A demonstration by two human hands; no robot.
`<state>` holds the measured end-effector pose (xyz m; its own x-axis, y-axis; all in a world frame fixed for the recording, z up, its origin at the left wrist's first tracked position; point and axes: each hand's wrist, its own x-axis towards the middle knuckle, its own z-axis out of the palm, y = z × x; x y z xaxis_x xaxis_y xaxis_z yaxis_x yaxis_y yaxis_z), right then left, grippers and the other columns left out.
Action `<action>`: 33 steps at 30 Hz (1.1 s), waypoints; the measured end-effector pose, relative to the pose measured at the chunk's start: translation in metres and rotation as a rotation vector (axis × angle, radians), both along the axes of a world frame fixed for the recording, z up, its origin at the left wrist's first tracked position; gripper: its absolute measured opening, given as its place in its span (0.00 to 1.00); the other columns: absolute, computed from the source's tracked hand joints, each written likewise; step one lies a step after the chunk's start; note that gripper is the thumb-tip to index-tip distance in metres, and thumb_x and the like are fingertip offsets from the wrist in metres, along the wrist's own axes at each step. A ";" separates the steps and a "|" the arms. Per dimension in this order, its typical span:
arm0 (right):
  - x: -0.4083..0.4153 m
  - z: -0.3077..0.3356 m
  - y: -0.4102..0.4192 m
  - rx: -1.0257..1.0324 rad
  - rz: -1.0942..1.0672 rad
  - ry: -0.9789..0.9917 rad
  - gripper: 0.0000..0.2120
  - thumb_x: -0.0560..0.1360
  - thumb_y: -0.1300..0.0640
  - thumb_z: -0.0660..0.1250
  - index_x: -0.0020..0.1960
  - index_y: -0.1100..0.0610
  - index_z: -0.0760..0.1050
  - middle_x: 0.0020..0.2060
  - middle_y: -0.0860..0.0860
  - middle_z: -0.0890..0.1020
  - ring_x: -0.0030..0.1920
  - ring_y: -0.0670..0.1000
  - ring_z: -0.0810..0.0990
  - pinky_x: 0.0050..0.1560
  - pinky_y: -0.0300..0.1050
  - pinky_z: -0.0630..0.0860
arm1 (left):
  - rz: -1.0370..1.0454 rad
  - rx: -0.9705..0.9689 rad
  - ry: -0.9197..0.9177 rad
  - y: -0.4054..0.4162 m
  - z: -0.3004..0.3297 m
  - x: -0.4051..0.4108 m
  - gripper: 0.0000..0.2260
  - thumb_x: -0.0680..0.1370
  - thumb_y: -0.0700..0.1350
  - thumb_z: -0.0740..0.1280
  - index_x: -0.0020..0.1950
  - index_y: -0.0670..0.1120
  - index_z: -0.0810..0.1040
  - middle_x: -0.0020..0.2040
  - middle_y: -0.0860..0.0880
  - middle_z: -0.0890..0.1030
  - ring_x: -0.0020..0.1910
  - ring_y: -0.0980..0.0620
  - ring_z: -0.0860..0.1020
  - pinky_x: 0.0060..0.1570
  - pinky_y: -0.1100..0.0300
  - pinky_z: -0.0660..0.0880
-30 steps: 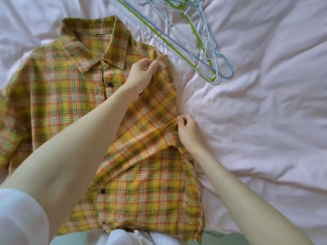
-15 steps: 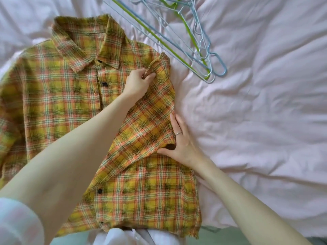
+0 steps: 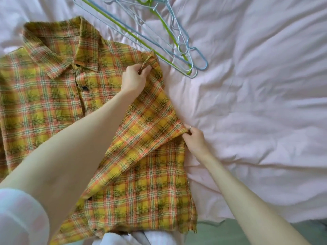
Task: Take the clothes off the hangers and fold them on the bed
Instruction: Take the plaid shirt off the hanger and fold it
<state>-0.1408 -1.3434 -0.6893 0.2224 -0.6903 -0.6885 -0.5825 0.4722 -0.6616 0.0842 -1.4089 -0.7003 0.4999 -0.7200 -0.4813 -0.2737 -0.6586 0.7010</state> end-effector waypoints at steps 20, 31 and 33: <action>0.028 -0.002 -0.008 -0.177 0.155 0.325 0.16 0.81 0.53 0.56 0.38 0.59 0.70 0.35 0.51 0.74 0.41 0.55 0.73 0.38 0.45 0.61 | -0.365 0.080 -0.556 0.106 0.021 0.041 0.16 0.77 0.57 0.64 0.53 0.44 0.77 0.53 0.44 0.77 0.57 0.43 0.70 0.58 0.50 0.64; 0.084 0.001 0.002 -0.849 0.654 0.415 0.22 0.78 0.50 0.54 0.66 0.60 0.71 0.64 0.61 0.73 0.65 0.62 0.71 0.62 0.60 0.68 | -0.344 0.325 -0.542 0.227 0.033 0.064 0.19 0.76 0.62 0.61 0.47 0.45 0.74 0.44 0.48 0.75 0.45 0.47 0.75 0.38 0.56 0.71; 0.093 -0.002 0.005 -0.806 0.761 0.412 0.23 0.80 0.50 0.54 0.72 0.57 0.64 0.72 0.58 0.65 0.72 0.59 0.62 0.69 0.59 0.60 | -0.311 0.256 -0.463 0.232 0.036 0.064 0.15 0.80 0.55 0.60 0.47 0.43 0.73 0.38 0.48 0.75 0.39 0.45 0.76 0.34 0.57 0.69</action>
<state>-0.0481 -1.3379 -0.6910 0.6271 -0.7440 -0.2305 -0.7725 -0.5562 -0.3066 0.1485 -1.1769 -0.6646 0.4835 -0.7560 -0.4413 -0.7184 -0.6307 0.2935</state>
